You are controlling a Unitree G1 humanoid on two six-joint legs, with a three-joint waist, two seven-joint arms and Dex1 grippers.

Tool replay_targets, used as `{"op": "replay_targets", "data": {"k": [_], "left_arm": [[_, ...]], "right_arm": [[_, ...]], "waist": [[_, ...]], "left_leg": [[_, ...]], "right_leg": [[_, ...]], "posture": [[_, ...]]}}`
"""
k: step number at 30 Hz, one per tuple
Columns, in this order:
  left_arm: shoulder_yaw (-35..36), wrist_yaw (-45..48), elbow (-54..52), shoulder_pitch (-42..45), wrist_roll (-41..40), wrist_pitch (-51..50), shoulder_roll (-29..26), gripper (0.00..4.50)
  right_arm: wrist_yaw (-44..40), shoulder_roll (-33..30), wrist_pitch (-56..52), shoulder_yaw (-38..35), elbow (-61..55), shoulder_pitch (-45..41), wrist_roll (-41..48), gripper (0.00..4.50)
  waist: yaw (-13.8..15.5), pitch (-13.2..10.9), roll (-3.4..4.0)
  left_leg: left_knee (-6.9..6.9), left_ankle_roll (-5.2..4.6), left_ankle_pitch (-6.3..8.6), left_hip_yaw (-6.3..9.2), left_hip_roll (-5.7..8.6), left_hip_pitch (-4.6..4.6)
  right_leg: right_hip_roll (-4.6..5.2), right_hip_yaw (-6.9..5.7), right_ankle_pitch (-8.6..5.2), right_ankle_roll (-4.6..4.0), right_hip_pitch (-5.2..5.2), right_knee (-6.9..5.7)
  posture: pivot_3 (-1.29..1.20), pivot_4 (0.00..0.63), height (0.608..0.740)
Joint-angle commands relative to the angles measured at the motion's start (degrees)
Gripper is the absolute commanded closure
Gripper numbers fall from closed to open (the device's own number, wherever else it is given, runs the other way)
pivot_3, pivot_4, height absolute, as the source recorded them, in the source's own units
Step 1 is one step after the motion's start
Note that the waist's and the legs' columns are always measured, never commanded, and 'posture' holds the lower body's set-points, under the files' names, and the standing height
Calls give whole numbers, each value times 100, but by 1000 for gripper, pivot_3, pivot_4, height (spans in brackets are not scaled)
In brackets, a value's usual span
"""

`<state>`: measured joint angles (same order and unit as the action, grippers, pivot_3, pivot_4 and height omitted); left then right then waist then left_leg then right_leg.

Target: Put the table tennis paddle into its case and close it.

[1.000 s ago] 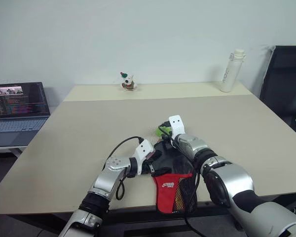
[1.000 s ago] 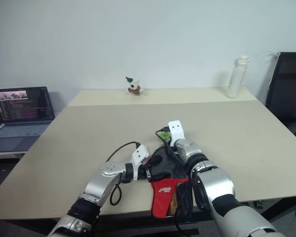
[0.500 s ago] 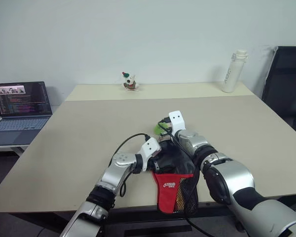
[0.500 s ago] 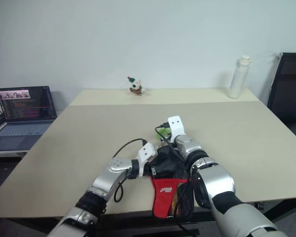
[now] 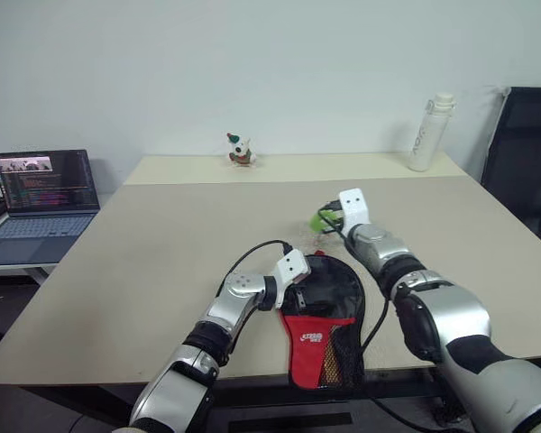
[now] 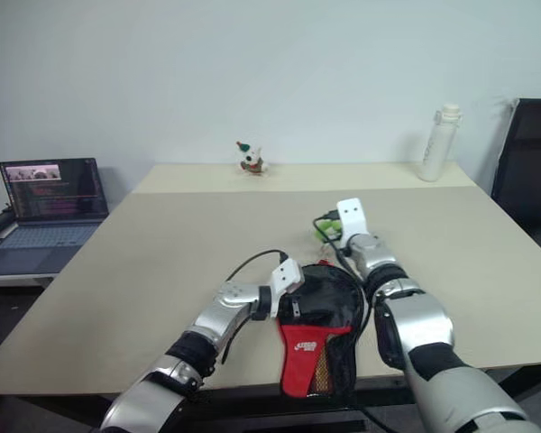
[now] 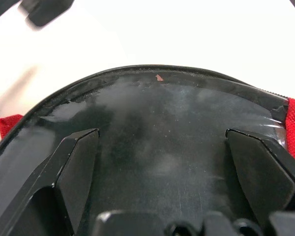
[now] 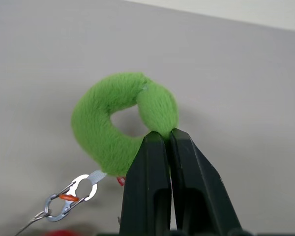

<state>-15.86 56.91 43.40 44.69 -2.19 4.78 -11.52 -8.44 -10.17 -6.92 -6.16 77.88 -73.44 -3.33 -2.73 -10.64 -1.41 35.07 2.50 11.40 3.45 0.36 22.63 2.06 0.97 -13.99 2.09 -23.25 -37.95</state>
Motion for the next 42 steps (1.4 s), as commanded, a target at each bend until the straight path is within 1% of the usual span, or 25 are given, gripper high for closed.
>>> {"op": "replay_targets", "data": {"k": [1, 6, 9, 11, 14, 16, 21, 24, 27, 30, 31, 37, 39, 42], "left_arm": [[-177, 6, 522, -152, 314, -26, 27, 0], [-160, -8, 700, -63, 316, 44, 111, 0], [-146, -5, 797, -17, 317, 91, 153, 0], [-135, -5, 872, 13, 324, 129, 189, 0], [-116, -5, 998, 76, 340, 189, 248, 0], [-100, -15, 1091, 127, 347, 233, 288, 0], [-67, -34, 1274, 234, 353, 325, 374, 0], [-48, -49, 1381, 300, 358, 374, 425, 0], [-34, -46, 1495, 368, 360, 427, 463, 0], [-39, -34, 1586, 416, 373, 483, 495, 0], [-44, -34, 1615, 431, 378, 506, 512, 0], [-41, -33, 1731, 508, 401, 581, 572, 0], [-35, -44, 1768, 534, 407, 605, 586, 0], [-23, -58, 1808, 562, 407, 638, 616, 0]], "right_arm": [[107, -366, 205, 80, -322, 13, -127, 4436], [-170, -761, 112, 202, -743, 320, -192, 4436], [-452, -1057, -238, 267, -1642, 873, -192, 4436], [-720, -1266, -862, 267, -2888, 1554, -136, 4436], [-1147, -1663, -2168, 157, -5406, 2877, -63, 4436], [-1321, -1936, -2953, 20, -6817, 3640, -6, 4436], [-1596, -2368, -4537, -468, -9174, 4885, 343, 4436], [-1942, -2624, -5346, -674, -10243, 5455, 740, 4436], [-2320, -2879, -6035, -827, -10995, 5824, 1226, 4436], [-2569, -3018, -6589, -1003, -11492, 6097, 1645, 4436], [-2723, -3127, -6760, -1087, -11670, 6308, 1810, 4436], [-3307, -3517, -7421, -1519, -12229, 6910, 2638, 4436], [-3385, -3592, -7514, -1475, -12350, 6989, 2841, 4436], [-3240, -3512, -7546, -1280, -12304, 6848, 2975, 4436]], "waist": [[1, 1, 2], [29, 3, 4], [98, 3, 5], [124, 4, 6], [170, 10, 16], [187, 16, 27], [194, 26, 42], [245, 27, 37], [262, 27, 37], [265, 29, 36], [266, 30, 34], [272, 30, 29], [273, 30, 27], [271, 30, 25]], "left_leg": [[0, 0, 0, 0, 0, -2], [1, -4, -2, -1, 4, -6], [3, -4, -3, 0, 6, -4], [4, -4, -3, 6, 8, 4], [9, -4, -3, 18, 12, 20], [10, -4, -2, 19, 14, 25], [16, -5, -3, 18, 12, 12], [21, -5, -3, 20, 11, 21], [19, -5, -2, 20, 14, 28], [19, -5, -2, 22, 11, 28], [19, -5, -2, 21, 11, 28], [19, -9, 1, 36, 14, 20], [19, -9, 1, 40, 12, 17], [20, -9, 1, 45, 10, 14]], "right_leg": [[0, 1, -3, 5, 1, -1], [3, 2, -2, 8, 7, -2], [5, 0, -2, 9, 9, 1], [7, -5, -2, 10, 9, 8], [13, -14, -1, 13, 6, 18], [15, -15, 0, 17, 5, 22], [10, -15, 2, 24, 12, 19], [11, -20, 2, 25, 14, 31], [14, -20, 7, 33, 14, 51], [12, -23, 13, 44, 20, 66], [12, -23, 14, 46, 23, 70], [14, -35, 16, 48, 58, 104], [12, -40, 15, 48, 61, 104], [12, -48, 14, 45, 67, 104]], "posture": [[0, 150, 740], [0, 150, 740], [0, 150, 740], [0, 150, 740], [0, 150, 740], [0, 150, 740], [0, 150, 740], [0, 150, 740], [0, 150, 740], [0, 150, 740], [0, 150, 740], [0, 150, 740], [0, 150, 740], [0, 150, 740]]}}
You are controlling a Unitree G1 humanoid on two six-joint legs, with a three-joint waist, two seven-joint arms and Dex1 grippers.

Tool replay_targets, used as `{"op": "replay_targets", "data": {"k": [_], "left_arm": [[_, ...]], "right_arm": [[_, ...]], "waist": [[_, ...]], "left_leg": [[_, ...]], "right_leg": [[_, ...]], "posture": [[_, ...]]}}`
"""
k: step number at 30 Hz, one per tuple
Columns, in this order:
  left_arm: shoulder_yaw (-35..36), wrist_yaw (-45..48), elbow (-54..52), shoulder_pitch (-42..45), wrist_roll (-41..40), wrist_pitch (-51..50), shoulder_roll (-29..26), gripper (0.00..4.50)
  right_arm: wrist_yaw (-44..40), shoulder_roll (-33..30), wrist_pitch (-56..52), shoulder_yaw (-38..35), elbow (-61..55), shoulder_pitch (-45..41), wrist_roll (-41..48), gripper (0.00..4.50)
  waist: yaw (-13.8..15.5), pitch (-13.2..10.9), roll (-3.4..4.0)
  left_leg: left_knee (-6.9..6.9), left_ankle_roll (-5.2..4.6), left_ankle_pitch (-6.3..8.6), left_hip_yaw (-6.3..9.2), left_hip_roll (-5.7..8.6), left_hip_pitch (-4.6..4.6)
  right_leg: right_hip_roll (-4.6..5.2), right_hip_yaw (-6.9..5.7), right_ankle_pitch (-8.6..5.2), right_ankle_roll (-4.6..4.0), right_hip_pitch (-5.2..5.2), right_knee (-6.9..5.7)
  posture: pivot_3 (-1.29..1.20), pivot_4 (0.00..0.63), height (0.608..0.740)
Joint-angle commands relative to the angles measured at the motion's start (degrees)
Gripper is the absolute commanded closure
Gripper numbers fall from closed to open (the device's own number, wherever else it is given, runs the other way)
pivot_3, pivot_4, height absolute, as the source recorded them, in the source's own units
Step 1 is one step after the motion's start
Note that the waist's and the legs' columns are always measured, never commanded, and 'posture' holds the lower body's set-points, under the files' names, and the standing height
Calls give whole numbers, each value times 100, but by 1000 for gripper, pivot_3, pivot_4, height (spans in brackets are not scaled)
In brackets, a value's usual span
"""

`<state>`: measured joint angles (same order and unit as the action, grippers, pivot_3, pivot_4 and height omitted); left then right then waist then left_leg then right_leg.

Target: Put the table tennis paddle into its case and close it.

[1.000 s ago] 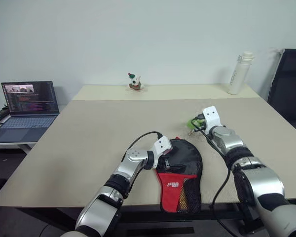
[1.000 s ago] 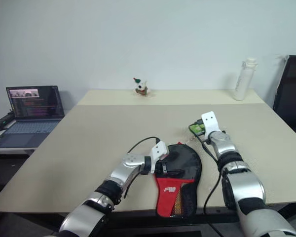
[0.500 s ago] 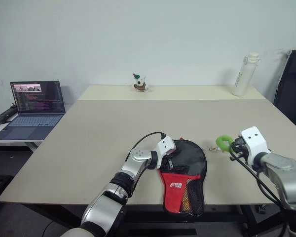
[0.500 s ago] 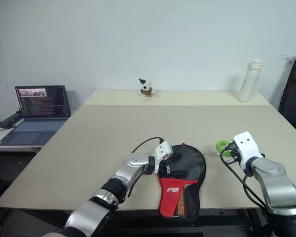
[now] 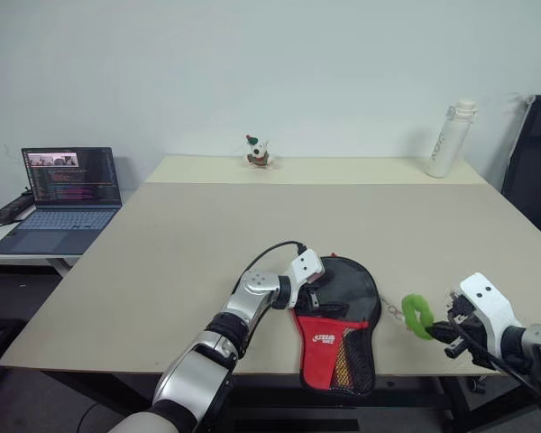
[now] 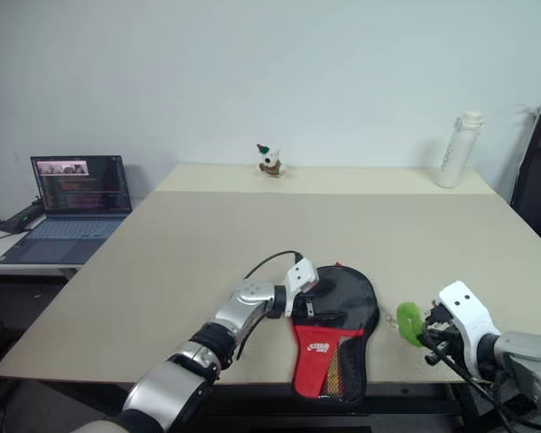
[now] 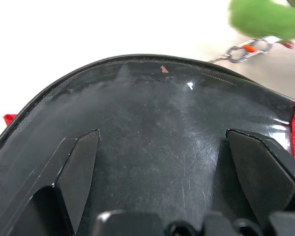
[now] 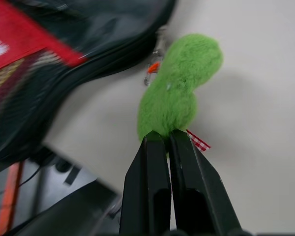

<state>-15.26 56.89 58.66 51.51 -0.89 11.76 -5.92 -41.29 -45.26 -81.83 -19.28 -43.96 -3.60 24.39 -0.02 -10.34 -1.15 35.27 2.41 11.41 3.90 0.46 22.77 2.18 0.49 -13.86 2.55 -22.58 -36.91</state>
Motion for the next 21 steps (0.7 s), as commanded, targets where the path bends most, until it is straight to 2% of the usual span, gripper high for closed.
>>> {"op": "replay_targets", "data": {"k": [1, 2, 6, 9, 13, 17, 21], "left_arm": [[-80, -60, 291, -114, 277, -56, 64, 0], [-78, -61, 284, -116, 274, -53, 71, 0], [-63, -65, 242, -136, 259, -48, 75, 0], [-3, -83, 144, -164, 199, -68, 58, 0], [118, -38, -124, -199, 83, -137, 55, 0], [431, 267, -1381, -442, -377, -627, -199, 0], [524, 505, -2625, -839, -582, -1211, -648, 0]], "right_arm": [[83, 15, -51, 52, -95, -178, 241, 4436], [130, 18, -42, 69, -44, -227, 263, 4436], [125, -104, 12, 51, 92, -295, 406, 3107], [-398, -329, 64, -344, 225, -411, 919, 2120], [-452, -368, 325, -583, 741, -964, 1172, 2120], [-21, 141, 1452, -37, 2208, -2382, 809, 2120], [-110, 477, 2386, 518, 3268, -3097, 545, 2120]], "waist": [[0, 0, 0], [0, 0, 0], [9, -1, -2], [9, -2, -3], [-10, -5, -7], [-78, -13, -18], [-163, -19, -23]], "left_leg": [[0, 0, 0, 1, 0, 0], [1, 0, 0, 2, 1, 0], [0, 0, 0, 9, 3, 3], [0, 0, 0, 10, 4, 4], [1, 0, 0, 10, 2, 0], [-1, 0, 0, 8, -2, -2], [-24, 0, -1, 7, -3, 31]], "right_leg": [[1, -1, -2, -4, 1, 1], [1, -1, -3, -5, 2, 3], [2, -5, -2, -3, 7, 9], [4, -5, 0, 1, 8, 10], [2, -8, 0, 1, 9, 8], [1, -7, -3, -5, 7, 7], [-6, -1, 0, -4, -46, -4]], "posture": [[0, 150, 740], [0, 150, 740], [0, 150, 740], [0, 150, 740], [0, 150, 740], [0, 150, 740], [0, 150, 740]]}}
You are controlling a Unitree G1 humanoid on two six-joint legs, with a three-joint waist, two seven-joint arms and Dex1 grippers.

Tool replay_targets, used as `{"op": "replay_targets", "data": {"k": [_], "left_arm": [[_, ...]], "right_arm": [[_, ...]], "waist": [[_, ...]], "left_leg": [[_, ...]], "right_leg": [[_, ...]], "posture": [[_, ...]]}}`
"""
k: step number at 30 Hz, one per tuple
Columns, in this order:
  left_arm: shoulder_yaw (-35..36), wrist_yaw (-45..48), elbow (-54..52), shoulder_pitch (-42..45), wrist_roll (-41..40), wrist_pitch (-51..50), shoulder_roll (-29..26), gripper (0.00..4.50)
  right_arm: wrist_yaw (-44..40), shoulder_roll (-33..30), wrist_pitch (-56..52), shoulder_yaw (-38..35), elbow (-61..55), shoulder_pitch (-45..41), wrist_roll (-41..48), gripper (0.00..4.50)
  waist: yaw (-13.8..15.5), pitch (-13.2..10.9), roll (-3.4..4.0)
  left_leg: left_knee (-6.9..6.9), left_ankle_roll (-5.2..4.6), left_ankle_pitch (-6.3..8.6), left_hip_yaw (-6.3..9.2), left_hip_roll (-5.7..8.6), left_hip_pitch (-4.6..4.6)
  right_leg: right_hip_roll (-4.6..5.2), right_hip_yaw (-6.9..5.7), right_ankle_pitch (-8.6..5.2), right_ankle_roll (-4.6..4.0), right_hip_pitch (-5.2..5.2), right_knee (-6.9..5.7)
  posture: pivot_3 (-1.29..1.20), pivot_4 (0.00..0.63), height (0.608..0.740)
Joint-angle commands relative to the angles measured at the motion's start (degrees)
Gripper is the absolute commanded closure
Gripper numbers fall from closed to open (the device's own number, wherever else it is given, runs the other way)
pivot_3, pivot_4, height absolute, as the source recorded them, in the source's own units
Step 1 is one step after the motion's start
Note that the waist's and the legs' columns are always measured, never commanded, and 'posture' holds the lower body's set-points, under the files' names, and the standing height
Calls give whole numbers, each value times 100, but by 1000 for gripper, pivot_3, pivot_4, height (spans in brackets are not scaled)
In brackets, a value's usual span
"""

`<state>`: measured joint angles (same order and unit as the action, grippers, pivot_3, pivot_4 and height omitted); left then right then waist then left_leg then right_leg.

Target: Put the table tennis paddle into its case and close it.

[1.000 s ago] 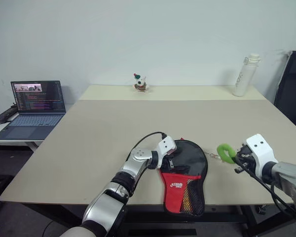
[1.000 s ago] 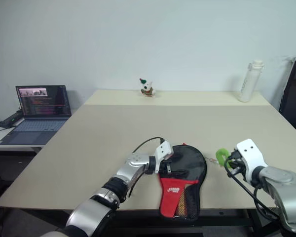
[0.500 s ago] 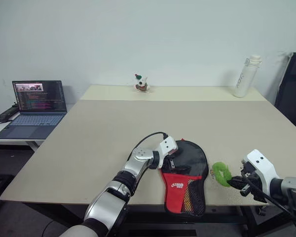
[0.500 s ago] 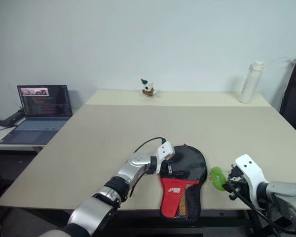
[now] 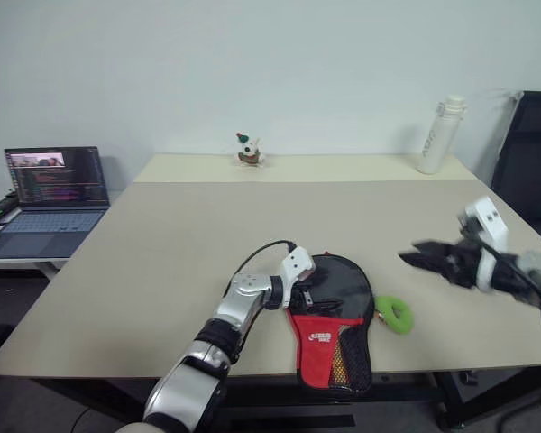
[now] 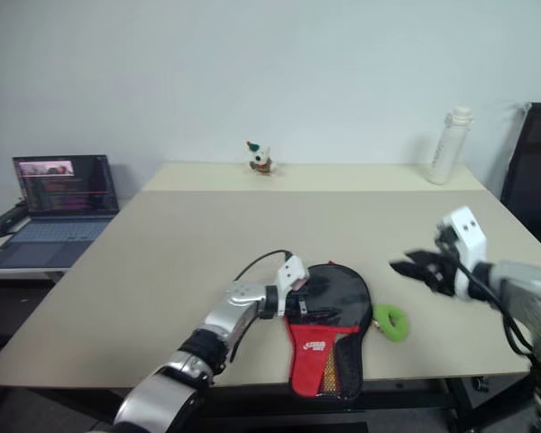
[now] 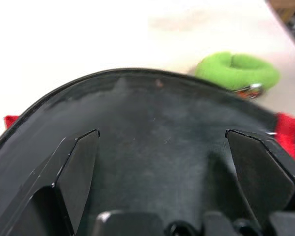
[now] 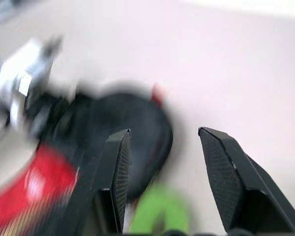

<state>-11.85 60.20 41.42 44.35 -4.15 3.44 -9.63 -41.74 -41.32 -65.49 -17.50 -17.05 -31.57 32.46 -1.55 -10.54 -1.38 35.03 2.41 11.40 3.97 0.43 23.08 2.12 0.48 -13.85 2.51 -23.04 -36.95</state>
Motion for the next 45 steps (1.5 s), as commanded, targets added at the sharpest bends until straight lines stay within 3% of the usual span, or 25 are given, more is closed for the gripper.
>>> {"op": "replay_targets", "data": {"k": [1, 6, 13, 23, 31, 34, 40, 45], "left_arm": [[287, 224, -1271, -246, -381, -646, -476, 0], [713, 431, -2525, -746, -899, -1783, -1376, 0], [1037, 673, -3564, -1518, -1386, -2640, -2390, 0], [1062, 407, -4057, -1833, -1535, -2883, -2487, 0], [1012, 371, -4033, -1818, -1489, -2815, -2464, 0], [987, 357, -4009, -1776, -1465, -2799, -2443, 0], [926, 338, -4014, -1760, -1418, -2745, -2414, 0], [878, 309, -4015, -1771, -1420, -2702, -2415, 0]], "right_arm": [[-106, 177, 1073, 601, 972, -527, -430, 2120], [-673, 463, 1949, 1551, 2375, -1200, -878, 2120], [-1201, 886, 2943, 2386, 4031, -1613, -1534, 2120], [-936, 1497, 4257, 2402, 6879, -2540, -2307, 2120], [-1047, 1725, 4497, 2350, 7514, -2610, -2511, 2120], [-1114, 1779, 4471, 2311, 7547, -2602, -2572, 2729], [-1332, 1788, 4244, 2374, 7515, -2623, -2653, 4485], [-1329, 1820, 4263, 2357, 7508, -2624, -2726, 4485]], "waist": [[-15, -1, 2], [-68, -14, 18], [-37, -17, 18], [-31, -22, 19], [-37, -22, 19], [-43, -22, 19], [-44, -21, 19], [-43, -21, 19]], "left_leg": [[-4, 0, 0, -3, -2, 11], [-11, 0, 0, -12, -7, 18], [-6, 0, 0, -21, -7, 16], [-1, 0, 0, -31, -9, 11], [-3, 0, 0, -43, -10, -7], [-3, 0, -1, -46, -11, -14], [0, 0, -1, -49, -13, -18], [-1, 0, -1, -49, -13, -18]], "right_leg": [[-5, 4, -1, -2, -16, -4], [-9, 15, -1, -5, -36, -10], [-7, 23, -1, -5, -35, -10], [-7, 32, 7, -19, -34, -14], [-8, 41, 22, -42, -24, -17], [-10, 44, 22, -43, -20, -21], [-11, 46, 22, -43, -19, -27], [-11, 47, 26, -49, -19, -26]], "posture": [[0, 150, 740], [0, 150, 740], [0, 150, 740], [0, 150, 740], [0, 150, 740], [0, 150, 740], [0, 150, 740], [0, 150, 740]]}}
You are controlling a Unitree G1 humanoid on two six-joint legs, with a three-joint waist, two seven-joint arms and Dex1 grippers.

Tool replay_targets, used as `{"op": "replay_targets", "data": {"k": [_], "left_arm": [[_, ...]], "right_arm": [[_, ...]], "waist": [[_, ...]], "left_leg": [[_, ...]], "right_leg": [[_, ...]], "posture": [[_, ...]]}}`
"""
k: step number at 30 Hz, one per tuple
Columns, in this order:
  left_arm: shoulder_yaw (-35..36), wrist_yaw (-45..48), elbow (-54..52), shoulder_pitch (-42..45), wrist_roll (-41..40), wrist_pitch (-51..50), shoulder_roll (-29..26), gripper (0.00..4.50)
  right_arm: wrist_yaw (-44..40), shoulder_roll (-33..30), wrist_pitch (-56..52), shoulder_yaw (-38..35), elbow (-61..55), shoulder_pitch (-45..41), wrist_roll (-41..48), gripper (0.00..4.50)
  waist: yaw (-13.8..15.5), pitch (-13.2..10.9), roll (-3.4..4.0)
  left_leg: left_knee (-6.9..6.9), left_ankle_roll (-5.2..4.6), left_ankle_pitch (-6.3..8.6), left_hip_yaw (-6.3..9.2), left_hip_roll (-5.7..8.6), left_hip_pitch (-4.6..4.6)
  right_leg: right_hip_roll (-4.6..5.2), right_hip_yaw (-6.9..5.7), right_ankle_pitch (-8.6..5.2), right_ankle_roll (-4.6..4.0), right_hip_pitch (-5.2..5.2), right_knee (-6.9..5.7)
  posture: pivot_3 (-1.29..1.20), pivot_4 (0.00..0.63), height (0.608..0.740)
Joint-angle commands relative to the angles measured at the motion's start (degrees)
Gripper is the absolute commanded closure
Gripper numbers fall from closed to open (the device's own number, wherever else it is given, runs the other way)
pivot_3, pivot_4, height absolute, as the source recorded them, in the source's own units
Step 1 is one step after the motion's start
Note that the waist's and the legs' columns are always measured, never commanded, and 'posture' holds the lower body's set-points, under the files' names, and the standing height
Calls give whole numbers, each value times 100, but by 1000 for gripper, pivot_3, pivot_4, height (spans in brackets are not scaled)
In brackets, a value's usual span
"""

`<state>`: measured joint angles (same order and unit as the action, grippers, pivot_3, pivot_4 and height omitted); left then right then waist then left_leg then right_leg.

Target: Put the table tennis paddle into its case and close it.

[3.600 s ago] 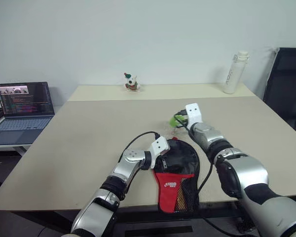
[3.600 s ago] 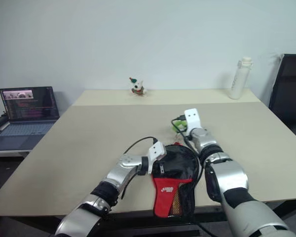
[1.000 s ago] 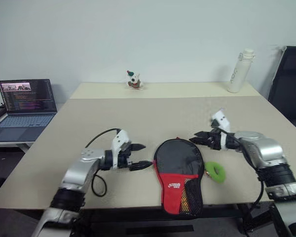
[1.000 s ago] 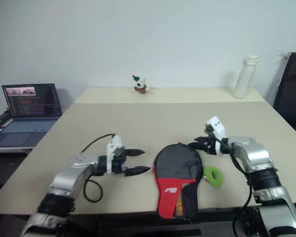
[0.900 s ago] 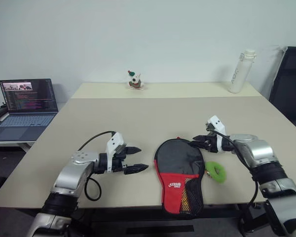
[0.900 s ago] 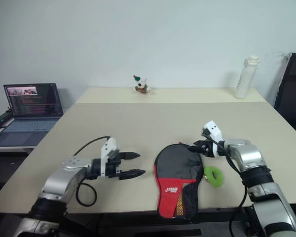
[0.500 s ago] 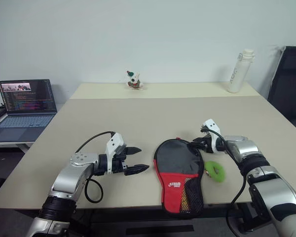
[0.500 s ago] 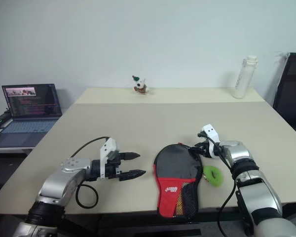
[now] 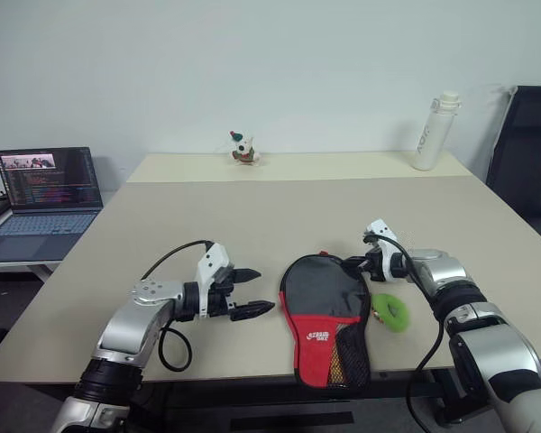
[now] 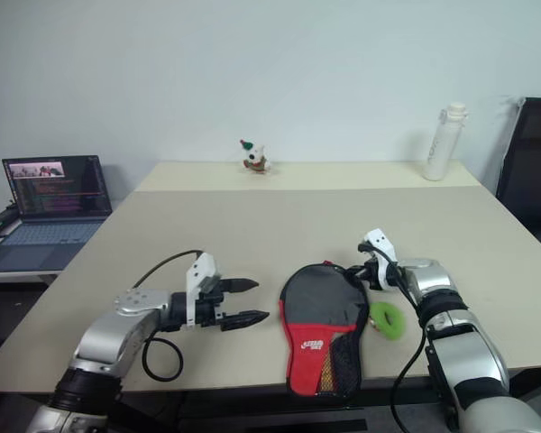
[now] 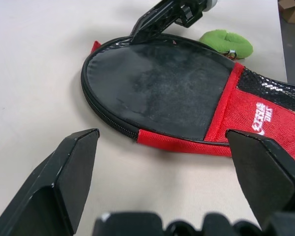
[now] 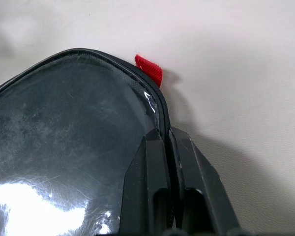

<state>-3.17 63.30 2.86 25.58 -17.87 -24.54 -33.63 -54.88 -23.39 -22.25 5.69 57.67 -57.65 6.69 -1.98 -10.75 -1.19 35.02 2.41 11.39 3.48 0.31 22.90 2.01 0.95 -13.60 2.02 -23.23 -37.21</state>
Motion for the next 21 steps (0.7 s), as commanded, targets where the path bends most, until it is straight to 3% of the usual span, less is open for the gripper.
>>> {"op": "replay_targets", "data": {"k": [1, 11, 21], "left_arm": [[-4, -9, -161, 115, -50, 95, -7, 0], [-124, -16, -67, 220, -18, 180, 30, 0], [-174, -51, -158, 224, -34, 127, 24, 0]], "right_arm": [[126, 53, 12, -45, 106, -105, -132, 4485], [720, 243, 467, -414, 727, -854, -138, 4485], [806, 390, 710, -395, 1026, -1050, -247, 4485]], "waist": [[1, 0, 0], [-41, -1, 1], [-58, -1, 2]], "left_leg": [[0, 0, 0, -1, 0, 0], [5, -2, -4, -5, -2, -4], [-2, -3, -3, -7, -1, 1]], "right_leg": [[0, 0, 0, 0, 0, 0], [-1, 4, 1, 5, -1, -8], [-1, 5, 11, -13, -6, -2]], "posture": [[0, 150, 740], [0, 150, 740], [0, 150, 740]]}}
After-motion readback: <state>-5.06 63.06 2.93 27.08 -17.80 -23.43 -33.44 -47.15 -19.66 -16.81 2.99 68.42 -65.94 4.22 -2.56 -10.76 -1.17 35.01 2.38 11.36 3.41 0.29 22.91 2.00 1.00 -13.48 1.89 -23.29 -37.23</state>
